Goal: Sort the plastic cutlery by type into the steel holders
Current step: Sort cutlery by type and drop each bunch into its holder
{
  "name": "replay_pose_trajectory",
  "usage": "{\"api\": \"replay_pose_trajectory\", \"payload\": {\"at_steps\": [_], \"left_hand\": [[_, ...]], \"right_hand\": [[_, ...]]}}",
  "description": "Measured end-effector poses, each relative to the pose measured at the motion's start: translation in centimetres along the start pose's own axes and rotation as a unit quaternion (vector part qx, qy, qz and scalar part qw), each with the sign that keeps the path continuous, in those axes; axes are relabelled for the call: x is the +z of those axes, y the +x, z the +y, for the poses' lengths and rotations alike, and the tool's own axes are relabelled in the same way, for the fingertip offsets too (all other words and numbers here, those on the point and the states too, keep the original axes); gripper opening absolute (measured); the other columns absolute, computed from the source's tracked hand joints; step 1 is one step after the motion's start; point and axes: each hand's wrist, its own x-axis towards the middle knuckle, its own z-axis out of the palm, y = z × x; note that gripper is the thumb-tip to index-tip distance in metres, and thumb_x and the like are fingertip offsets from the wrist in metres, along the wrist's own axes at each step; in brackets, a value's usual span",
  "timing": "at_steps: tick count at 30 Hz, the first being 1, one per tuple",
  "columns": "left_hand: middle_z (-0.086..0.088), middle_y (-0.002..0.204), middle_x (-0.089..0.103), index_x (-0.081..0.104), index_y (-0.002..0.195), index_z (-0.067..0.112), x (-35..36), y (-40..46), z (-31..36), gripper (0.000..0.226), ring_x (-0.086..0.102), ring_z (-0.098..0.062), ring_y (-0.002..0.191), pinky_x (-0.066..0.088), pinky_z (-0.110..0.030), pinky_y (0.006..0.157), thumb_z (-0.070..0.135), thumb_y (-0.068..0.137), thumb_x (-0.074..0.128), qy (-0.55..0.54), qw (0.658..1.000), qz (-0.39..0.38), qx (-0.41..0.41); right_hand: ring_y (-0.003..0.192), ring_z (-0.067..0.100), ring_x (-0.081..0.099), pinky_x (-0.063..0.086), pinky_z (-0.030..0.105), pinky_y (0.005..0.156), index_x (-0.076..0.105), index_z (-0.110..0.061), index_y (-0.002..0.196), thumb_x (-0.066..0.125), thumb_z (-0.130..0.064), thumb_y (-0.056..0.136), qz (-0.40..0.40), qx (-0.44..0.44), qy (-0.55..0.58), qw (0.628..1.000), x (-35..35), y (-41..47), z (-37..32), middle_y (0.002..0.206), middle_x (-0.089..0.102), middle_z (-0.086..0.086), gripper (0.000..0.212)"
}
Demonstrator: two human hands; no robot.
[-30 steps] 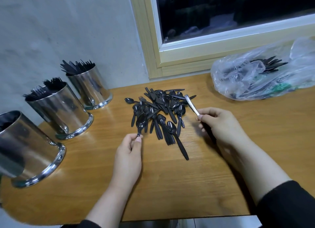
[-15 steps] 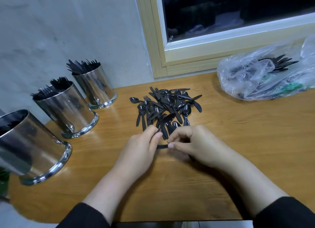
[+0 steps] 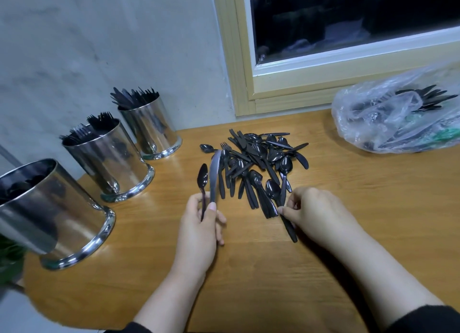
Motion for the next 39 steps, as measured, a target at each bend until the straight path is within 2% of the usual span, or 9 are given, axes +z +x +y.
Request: {"api": "replay_pose_trajectory", "payload": {"at_steps": [5,10,16,21,24,27,31,34,39], "left_hand": [[0.002,0.08,0.069,0.057,0.123,0.025,0.5,0.5,-0.5,0.024,0.046,-0.011,0.054,0.041,-0.027,0.052,0.013,0.109,0.042,-0.035,0.999,0.017,-0.027],[0.002,0.076,0.059,0.049,0.118,0.043,0.7,0.4,0.0,0.032,0.038,-0.009,0.053,0.033,-0.028,0.049,0.014,0.109,0.04,-0.072,0.996,0.023,-0.037],[0.003,0.069,0.048,0.062,0.107,0.018,1.4,-0.1,0.5,0.021,0.032,-0.01,0.05,0.025,-0.027,0.045,0.022,0.11,0.042,-0.094,0.995,0.008,-0.041],[-0.001,0.066,0.041,0.064,0.104,0.008,2.3,-0.7,1.0,0.035,0.029,-0.012,0.049,0.022,-0.027,0.044,0.037,0.108,0.044,-0.133,0.99,-0.022,-0.048],[-0.001,0.058,0.049,0.07,0.095,0.01,2.5,-0.7,1.1,0.038,0.042,-0.02,0.051,0.032,-0.031,0.047,0.039,0.106,0.048,-0.111,0.992,-0.045,-0.04],[0.01,0.055,0.048,0.069,0.086,0.009,2.7,-0.9,1.1,0.036,0.04,-0.008,0.05,0.03,-0.021,0.048,0.035,0.104,0.051,-0.1,0.994,-0.048,-0.023],[0.01,0.055,0.048,0.069,0.087,0.009,2.7,-1.0,1.0,0.036,0.041,-0.007,0.051,0.031,-0.02,0.048,0.033,0.106,0.049,-0.091,0.995,-0.046,-0.02],[-0.002,0.061,0.041,0.067,0.083,0.008,2.4,-0.5,0.8,0.045,0.035,-0.015,0.054,0.029,-0.032,0.051,0.041,0.104,0.046,-0.117,0.992,-0.013,-0.033],[-0.005,0.064,0.049,0.055,0.078,0.008,0.1,1.6,1.9,0.046,0.053,-0.019,0.053,0.05,-0.035,0.053,0.044,0.105,0.044,-0.134,0.991,0.006,-0.031]], "right_hand": [[0.08,0.025,0.059,0.044,0.033,0.078,0.063,-0.022,0.078,0.062,-0.039,0.086,0.004,0.022,-0.007,1.0,0.4,0.2,-0.5,0.071,0.063,-0.008,0.019],[0.054,0.01,0.053,0.04,0.028,0.057,0.063,-0.016,0.075,0.066,-0.032,0.093,0.041,0.007,0.222,0.974,-0.2,0.2,-0.8,0.055,0.057,-0.007,0.024],[0.06,0.014,0.057,0.045,0.027,0.06,0.065,-0.021,0.079,0.066,-0.032,0.095,-0.016,-0.082,0.358,0.93,1.7,-1.7,-4.1,0.067,0.063,0.003,0.02],[0.065,0.006,0.06,0.044,0.016,0.06,0.068,-0.025,0.08,0.066,-0.029,0.096,-0.032,-0.095,0.358,0.929,2.9,-1.7,-5.2,0.075,0.068,-0.005,0.017],[0.075,0.0,0.063,0.049,0.018,0.069,0.068,-0.027,0.082,0.065,-0.03,0.096,-0.027,-0.127,0.316,0.94,3.2,-1.7,-5.7,0.079,0.07,-0.013,0.014],[0.082,0.004,0.063,0.05,0.024,0.076,0.068,-0.027,0.082,0.06,-0.024,0.097,-0.027,-0.177,0.286,0.941,3.5,-1.9,-5.8,0.081,0.068,-0.011,0.017],[0.084,0.001,0.061,0.045,0.017,0.074,0.071,-0.025,0.08,0.062,-0.024,0.096,-0.016,-0.21,0.251,0.945,3.2,-1.8,-5.6,0.082,0.068,-0.014,0.018],[0.084,-0.003,0.061,0.045,0.015,0.073,0.072,-0.029,0.086,0.064,-0.032,0.096,0.023,-0.178,0.232,0.956,2.6,-1.0,-4.7,0.083,0.067,-0.02,0.013],[0.07,0.004,0.058,0.042,0.024,0.059,0.065,-0.029,0.083,0.065,-0.044,0.093,0.049,-0.081,0.124,0.988,0.0,1.4,-2.4,0.072,0.063,-0.01,0.018]]}}
